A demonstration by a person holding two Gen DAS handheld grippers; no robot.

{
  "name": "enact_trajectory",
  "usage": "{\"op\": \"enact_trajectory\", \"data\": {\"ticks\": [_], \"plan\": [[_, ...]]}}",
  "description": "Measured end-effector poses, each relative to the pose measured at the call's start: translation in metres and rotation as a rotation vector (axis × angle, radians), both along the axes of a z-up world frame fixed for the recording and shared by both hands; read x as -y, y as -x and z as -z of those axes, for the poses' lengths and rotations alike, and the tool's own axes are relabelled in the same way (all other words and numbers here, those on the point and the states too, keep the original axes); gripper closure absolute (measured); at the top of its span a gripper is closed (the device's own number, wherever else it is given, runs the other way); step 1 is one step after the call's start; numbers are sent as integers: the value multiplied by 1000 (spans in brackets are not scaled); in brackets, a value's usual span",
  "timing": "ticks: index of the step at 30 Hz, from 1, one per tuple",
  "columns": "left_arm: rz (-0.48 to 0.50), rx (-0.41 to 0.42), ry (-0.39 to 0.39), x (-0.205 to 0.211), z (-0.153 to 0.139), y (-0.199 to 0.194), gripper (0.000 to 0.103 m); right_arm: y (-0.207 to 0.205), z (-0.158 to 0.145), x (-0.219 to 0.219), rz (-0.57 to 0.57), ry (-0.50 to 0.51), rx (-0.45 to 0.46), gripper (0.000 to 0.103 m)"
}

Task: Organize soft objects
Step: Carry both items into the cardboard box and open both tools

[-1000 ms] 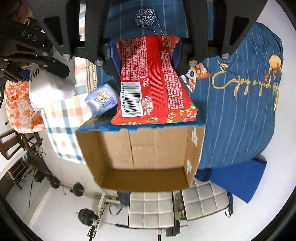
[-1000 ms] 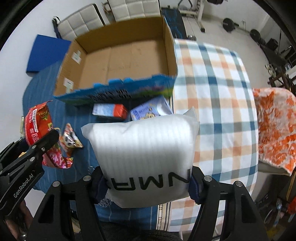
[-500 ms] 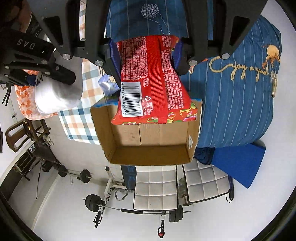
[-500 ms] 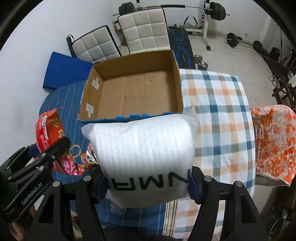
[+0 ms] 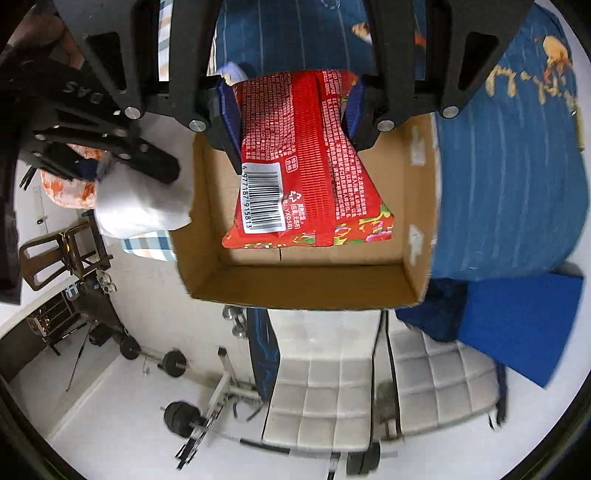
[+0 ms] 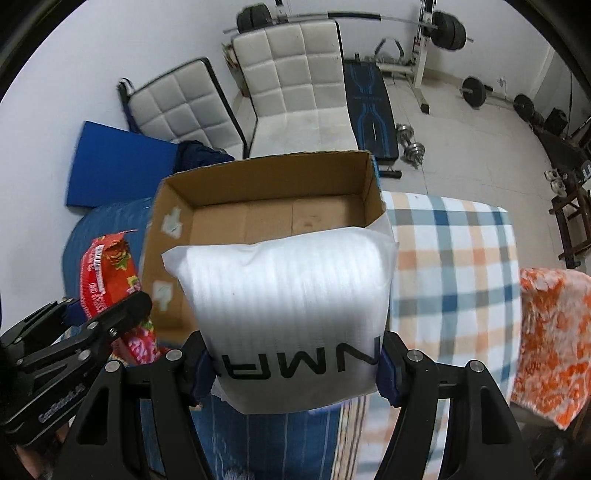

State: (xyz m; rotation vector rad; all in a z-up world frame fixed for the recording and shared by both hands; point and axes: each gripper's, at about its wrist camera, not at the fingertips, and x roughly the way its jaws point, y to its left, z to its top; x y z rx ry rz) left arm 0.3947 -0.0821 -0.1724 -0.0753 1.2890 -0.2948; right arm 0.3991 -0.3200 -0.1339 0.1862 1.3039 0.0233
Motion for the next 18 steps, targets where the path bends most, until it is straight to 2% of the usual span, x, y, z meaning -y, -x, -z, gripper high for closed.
{"op": "enact_trajectory", "data": {"ticks": [5, 8, 11, 15, 18], "plan": [[-2, -137, 2, 0, 65, -63, 59, -71, 63, 4, 16, -7, -96, 32], [-25, -240, 56, -3, 103, -93, 59, -106, 102, 1, 13, -4, -144, 32], [-40, -308, 79, -4, 132, -111, 59, -128, 133, 0, 10, 2, -185, 32], [-16, -346, 55, 3, 153, -122, 59, -152, 171, 0, 5, 18, -238, 32], [16, -355, 18, 13, 163, -127, 59, -160, 185, 1, 8, 22, -256, 31]]}}
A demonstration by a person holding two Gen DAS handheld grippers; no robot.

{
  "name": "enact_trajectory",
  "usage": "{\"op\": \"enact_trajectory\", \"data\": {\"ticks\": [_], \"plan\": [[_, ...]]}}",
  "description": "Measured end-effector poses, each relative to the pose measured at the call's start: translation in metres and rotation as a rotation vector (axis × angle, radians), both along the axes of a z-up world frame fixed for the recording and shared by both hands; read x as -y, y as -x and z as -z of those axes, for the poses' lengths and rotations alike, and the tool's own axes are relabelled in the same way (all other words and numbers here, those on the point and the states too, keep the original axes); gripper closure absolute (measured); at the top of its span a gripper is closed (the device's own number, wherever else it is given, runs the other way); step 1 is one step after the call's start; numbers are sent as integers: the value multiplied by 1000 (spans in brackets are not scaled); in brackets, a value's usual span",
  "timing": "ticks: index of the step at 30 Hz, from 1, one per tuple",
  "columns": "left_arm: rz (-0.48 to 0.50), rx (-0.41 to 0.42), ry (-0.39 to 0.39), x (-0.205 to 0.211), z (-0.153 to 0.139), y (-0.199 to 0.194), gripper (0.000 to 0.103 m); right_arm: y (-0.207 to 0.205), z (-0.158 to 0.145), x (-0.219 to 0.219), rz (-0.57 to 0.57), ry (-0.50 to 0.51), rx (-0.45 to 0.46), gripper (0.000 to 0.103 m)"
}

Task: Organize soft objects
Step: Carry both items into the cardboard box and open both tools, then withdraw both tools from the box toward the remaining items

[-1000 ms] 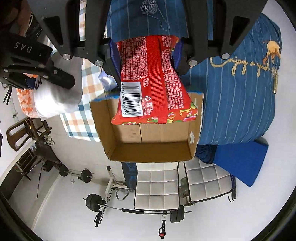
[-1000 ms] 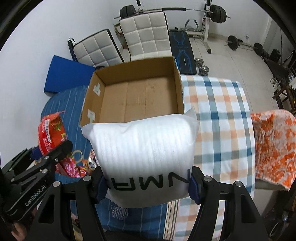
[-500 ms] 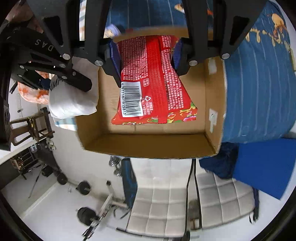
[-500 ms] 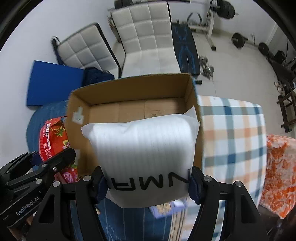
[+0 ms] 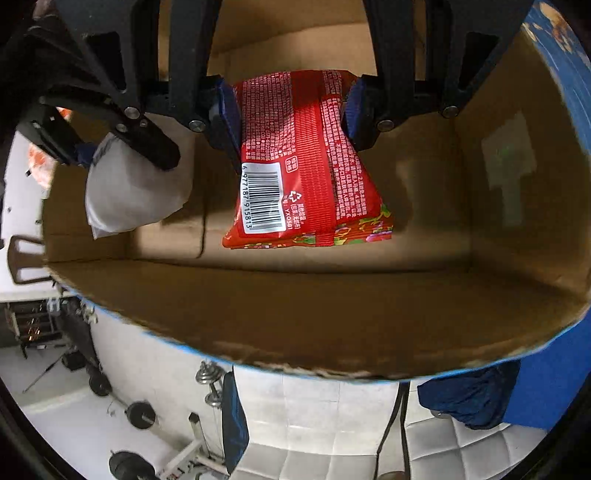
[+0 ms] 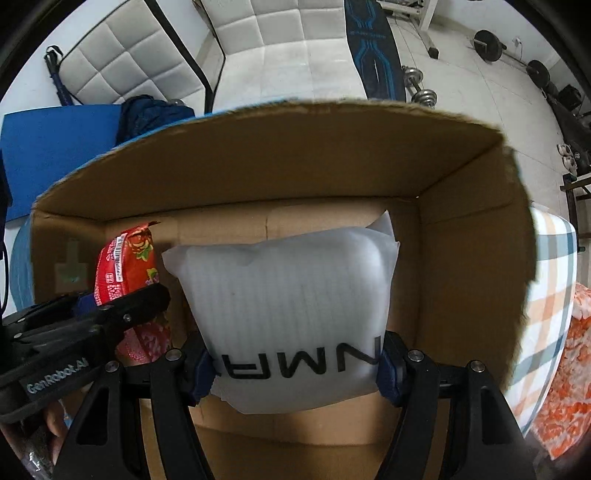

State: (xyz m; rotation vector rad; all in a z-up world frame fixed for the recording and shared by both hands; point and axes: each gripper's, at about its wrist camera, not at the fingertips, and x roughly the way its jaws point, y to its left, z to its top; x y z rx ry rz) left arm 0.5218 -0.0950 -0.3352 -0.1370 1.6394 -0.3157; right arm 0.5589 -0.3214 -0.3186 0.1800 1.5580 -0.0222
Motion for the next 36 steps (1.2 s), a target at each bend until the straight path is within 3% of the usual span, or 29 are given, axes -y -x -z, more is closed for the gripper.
{"op": "enact_trajectory", "data": {"ticks": [7, 14, 21, 24, 27, 29, 36], "plan": [[19, -39, -9, 8, 10, -1, 58, -19, 24, 5, 19, 14, -16, 27], [-7, -46, -44, 7, -7, 10, 51, -28, 31, 7, 14, 20, -30, 21], [27, 41, -102, 1, -45, 36, 32, -17, 3, 3, -15, 62, 3, 12], [7, 77, -105, -5, -64, 40, 18, -9, -12, 1, -17, 69, 19, 10], [-22, 136, -114, -21, -81, 52, 3, 4, -28, 5, -2, 72, 49, 1], [-42, 170, -114, -40, -82, 46, 1, 15, -39, 3, 1, 86, 66, 0], [-83, 306, -101, -71, -118, 82, 0, 63, -67, -21, -10, 137, 146, 0]]}}
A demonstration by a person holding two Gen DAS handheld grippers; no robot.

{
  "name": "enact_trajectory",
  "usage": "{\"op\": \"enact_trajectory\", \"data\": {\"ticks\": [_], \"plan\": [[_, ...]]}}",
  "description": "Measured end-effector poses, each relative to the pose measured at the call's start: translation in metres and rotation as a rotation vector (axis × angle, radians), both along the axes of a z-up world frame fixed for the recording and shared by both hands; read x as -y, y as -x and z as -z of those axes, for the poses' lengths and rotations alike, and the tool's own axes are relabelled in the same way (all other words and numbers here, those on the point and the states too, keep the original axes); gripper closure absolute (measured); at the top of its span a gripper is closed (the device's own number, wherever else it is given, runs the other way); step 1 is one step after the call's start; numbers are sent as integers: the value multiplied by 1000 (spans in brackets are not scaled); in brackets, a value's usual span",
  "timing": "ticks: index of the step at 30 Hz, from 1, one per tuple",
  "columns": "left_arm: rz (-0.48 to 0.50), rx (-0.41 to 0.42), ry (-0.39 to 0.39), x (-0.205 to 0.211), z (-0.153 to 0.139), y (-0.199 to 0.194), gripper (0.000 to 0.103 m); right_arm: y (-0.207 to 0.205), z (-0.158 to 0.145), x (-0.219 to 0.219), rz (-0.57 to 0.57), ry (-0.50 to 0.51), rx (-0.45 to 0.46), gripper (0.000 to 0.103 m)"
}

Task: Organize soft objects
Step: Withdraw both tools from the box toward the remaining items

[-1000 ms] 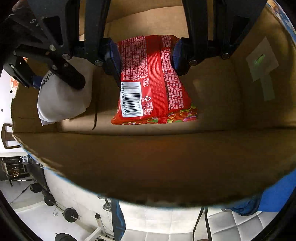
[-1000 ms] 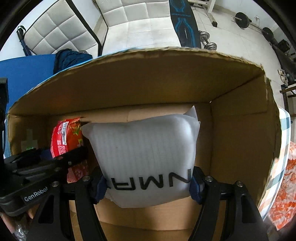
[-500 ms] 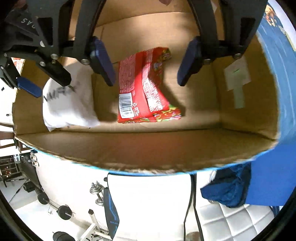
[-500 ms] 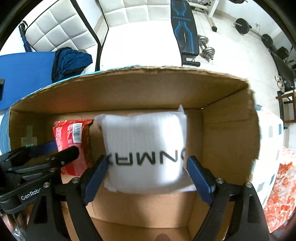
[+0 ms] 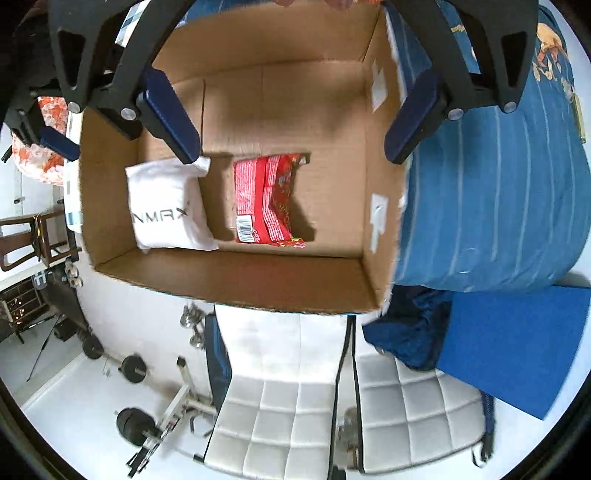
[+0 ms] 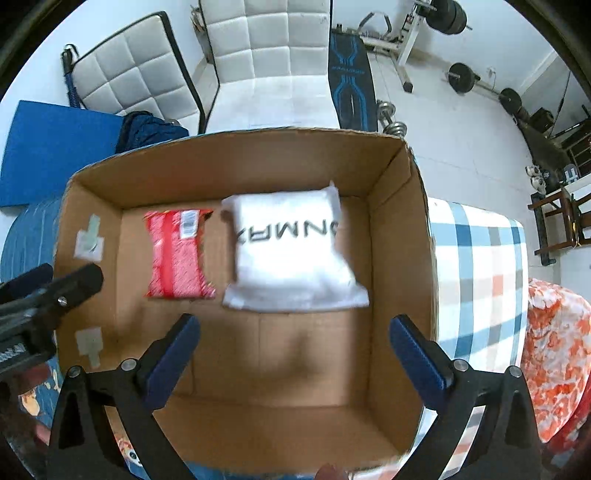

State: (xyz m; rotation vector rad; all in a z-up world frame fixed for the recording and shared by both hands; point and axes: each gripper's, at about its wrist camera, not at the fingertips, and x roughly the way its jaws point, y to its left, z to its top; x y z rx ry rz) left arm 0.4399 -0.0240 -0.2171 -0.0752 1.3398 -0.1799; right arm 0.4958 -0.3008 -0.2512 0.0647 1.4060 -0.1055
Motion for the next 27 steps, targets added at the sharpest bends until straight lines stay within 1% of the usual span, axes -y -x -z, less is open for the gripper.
{"op": "enact_trajectory", "data": {"ticks": [3, 7, 10, 14, 17, 22, 27], "plan": [[-13, 61, -2, -10, -17, 20, 0, 26, -16, -11, -7, 8, 37, 0], [-28, 107, 6, -13, -42, 41, 0, 60, -38, -24, 2, 17, 91, 0], [-26, 144, -1, -13, -60, 65, 0, 85, -59, -22, 10, 16, 131, 0], [-26, 194, -19, -15, -83, 94, 0, 105, -83, -25, 8, 16, 173, 0], [-41, 217, -11, -18, -99, 113, 0, 128, -105, -27, -1, 17, 210, 0], [-50, 246, -18, -21, -118, 139, 0, 159, -130, -25, 2, 5, 244, 0], [-53, 232, -1, -23, -129, 165, 0, 186, -148, -19, 15, -25, 261, 0]]}}
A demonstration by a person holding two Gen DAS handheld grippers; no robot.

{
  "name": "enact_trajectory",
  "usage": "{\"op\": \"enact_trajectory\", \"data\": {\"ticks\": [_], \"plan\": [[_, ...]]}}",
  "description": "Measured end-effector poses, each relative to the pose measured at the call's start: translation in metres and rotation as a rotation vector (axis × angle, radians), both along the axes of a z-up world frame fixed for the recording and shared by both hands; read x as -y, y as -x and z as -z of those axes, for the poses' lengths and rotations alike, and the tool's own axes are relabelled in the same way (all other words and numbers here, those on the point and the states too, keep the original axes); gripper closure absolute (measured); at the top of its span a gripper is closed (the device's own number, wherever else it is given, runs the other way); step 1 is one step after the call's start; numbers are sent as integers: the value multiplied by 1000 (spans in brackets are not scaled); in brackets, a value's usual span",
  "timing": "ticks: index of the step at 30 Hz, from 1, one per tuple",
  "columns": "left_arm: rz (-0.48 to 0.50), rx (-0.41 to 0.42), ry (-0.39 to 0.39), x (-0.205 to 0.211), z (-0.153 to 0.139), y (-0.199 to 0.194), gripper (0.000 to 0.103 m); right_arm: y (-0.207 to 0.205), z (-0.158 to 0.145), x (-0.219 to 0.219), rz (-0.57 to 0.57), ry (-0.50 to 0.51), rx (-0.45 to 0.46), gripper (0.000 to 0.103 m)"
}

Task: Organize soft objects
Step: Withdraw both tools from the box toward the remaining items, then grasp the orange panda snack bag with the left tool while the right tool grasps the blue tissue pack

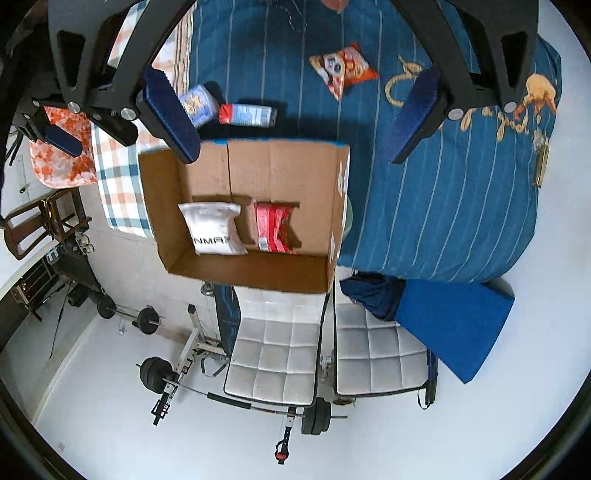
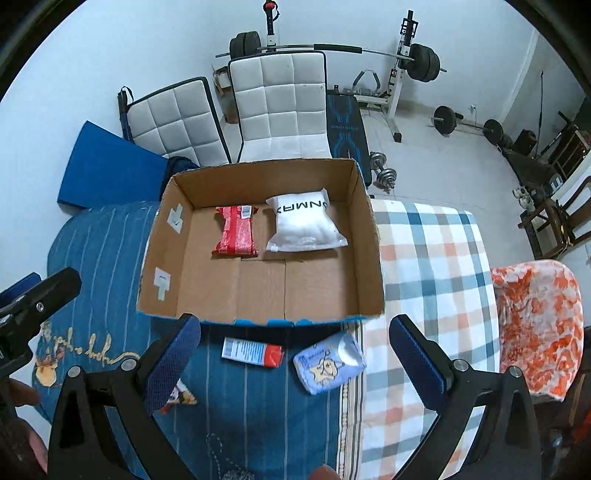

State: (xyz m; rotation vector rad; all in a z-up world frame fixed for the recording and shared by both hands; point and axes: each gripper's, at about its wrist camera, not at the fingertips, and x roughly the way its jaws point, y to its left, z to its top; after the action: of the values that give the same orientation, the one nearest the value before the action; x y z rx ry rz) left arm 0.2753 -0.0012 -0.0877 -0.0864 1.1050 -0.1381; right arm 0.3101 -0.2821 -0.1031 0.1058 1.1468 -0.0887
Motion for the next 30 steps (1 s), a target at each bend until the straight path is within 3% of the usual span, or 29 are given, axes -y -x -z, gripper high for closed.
{"op": "enact_trajectory", "data": {"ticks": [3, 6, 11, 12, 17, 23, 27, 30], "plan": [[-15, -13, 9, -4, 3, 17, 0, 13, 4, 6, 13, -9, -21, 0], [-36, -60, 3, -8, 23, 33, 0, 23, 26, 15, 48, -35, -81, 0], [-92, -200, -30, -21, 82, 46, 0, 26, 108, 53, 213, -169, -241, 0], [-113, -227, -31, -26, 96, 48, 0, 26, 134, 66, 283, -247, -279, 0], [-214, -319, -41, -51, 147, 52, 0, 25, 207, 93, 531, -390, -334, 0], [-289, -412, -20, -75, 187, 51, 0, 18, 262, 87, 661, -399, -385, 2], [-309, -453, -9, -85, 204, 47, 0, 18, 274, 81, 651, -343, -420, 19], [-310, -492, 5, -89, 217, 44, 0, 21, 273, 80, 554, -267, -458, 28]]}}
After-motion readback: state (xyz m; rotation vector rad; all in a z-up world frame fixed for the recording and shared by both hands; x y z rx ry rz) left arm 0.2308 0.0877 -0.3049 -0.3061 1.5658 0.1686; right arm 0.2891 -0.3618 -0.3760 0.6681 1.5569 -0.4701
